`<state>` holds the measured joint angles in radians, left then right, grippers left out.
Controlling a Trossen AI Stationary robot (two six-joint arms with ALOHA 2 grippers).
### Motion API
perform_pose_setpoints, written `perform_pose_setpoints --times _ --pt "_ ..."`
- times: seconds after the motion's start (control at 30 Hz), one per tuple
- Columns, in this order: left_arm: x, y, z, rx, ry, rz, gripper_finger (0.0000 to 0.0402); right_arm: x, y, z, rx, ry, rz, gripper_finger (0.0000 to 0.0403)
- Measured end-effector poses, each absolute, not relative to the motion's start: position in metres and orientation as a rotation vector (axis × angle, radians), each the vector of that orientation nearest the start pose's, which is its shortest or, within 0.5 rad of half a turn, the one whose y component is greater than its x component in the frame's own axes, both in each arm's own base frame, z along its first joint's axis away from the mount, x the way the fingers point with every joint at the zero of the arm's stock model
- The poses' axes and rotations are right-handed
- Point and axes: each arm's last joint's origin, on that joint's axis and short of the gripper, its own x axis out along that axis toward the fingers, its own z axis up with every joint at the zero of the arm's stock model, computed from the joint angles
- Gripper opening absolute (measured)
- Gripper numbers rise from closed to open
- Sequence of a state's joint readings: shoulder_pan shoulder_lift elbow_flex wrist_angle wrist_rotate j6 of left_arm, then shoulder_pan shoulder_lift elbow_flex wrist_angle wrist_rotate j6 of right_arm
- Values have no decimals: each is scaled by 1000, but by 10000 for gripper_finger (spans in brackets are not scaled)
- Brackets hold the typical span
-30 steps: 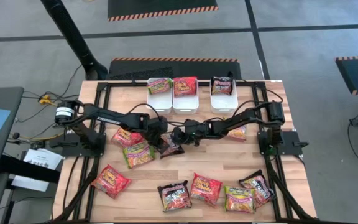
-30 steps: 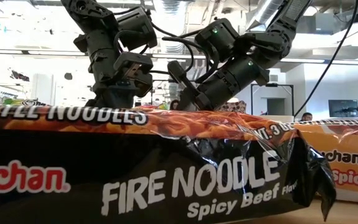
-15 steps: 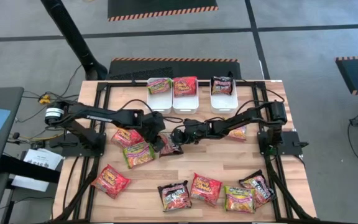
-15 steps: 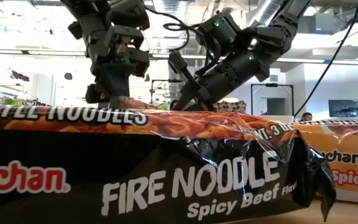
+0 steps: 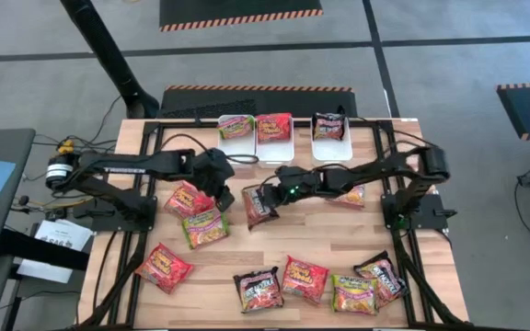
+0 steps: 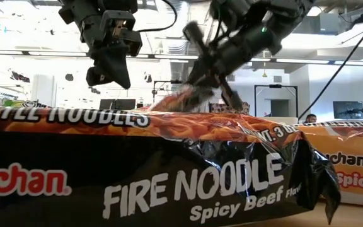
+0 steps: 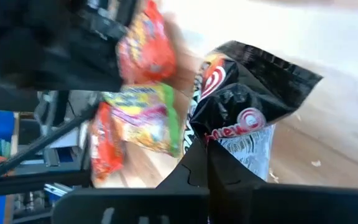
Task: Sort Maruchan noodles
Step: Put the black noodle pack into the right white bin
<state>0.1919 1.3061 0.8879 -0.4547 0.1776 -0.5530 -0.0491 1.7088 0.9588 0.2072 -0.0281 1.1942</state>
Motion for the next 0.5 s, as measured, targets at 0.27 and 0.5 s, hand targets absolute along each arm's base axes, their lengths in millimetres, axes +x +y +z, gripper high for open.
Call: perform_pose_setpoints --times 0.27,0.5 --pt "244 63 255 -610 751 306 0 325 -30 246 1022 396 -377 1" --pt "240 79 256 -587 729 366 0 282 -60 284 869 338 -486 1"
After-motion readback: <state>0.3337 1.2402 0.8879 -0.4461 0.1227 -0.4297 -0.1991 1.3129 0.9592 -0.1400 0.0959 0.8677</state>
